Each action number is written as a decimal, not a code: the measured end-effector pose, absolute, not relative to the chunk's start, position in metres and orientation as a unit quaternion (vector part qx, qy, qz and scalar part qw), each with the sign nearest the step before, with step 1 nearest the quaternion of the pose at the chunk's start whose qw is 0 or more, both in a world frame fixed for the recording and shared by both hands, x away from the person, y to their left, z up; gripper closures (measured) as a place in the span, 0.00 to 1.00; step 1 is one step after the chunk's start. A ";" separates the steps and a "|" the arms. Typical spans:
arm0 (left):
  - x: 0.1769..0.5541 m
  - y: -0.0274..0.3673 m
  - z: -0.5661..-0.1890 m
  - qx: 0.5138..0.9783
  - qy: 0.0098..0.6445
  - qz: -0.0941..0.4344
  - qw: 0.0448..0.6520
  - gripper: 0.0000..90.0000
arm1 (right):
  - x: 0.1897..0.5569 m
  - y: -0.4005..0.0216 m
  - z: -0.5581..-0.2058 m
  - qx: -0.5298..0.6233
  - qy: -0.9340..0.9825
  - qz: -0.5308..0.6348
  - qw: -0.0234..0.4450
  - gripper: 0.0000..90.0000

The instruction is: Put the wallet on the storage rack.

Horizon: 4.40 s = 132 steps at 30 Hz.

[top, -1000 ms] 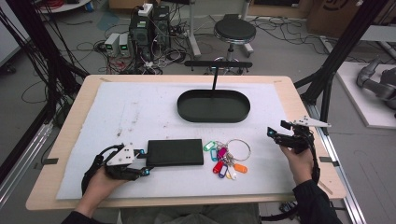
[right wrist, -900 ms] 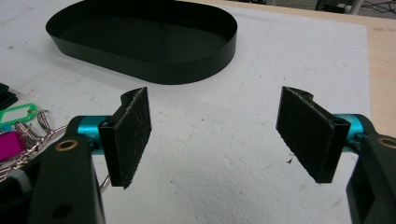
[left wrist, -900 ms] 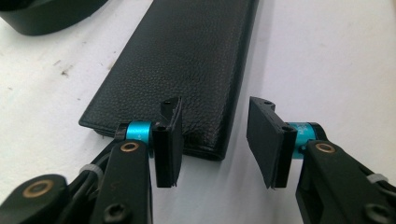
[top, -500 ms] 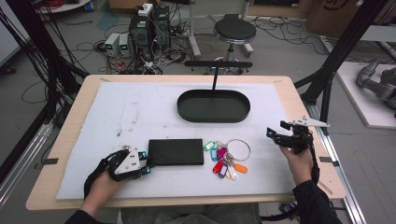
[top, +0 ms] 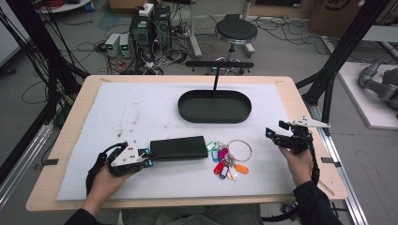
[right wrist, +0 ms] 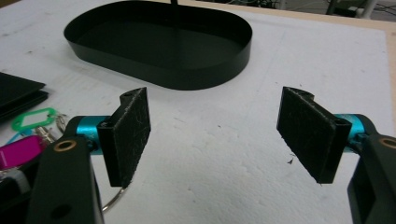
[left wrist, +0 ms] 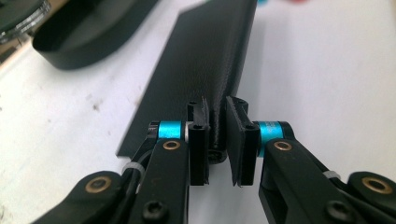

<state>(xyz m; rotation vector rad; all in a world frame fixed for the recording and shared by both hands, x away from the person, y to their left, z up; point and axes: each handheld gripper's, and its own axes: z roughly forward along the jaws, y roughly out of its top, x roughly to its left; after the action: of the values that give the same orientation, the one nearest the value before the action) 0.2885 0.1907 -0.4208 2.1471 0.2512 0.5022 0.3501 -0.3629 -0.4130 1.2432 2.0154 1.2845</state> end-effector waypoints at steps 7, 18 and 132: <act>0.291 0.195 -0.412 0.826 0.128 0.172 0.521 0.89 | 0.349 -0.350 -0.409 0.421 0.739 0.483 0.210 0.29; 0.295 0.202 -0.409 0.785 0.172 0.138 0.580 0.90 | 0.355 -0.307 -0.405 0.339 0.777 0.501 0.175 0.29; 0.327 0.190 -0.408 0.776 0.170 0.105 0.599 0.83 | 0.373 -0.262 -0.392 0.235 0.816 0.516 0.115 0.39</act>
<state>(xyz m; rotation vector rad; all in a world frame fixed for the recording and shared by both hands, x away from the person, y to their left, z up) 0.3272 0.1898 -0.4081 1.7991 0.3932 0.2437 0.3732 -0.2623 -0.3915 0.6881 2.3898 1.5117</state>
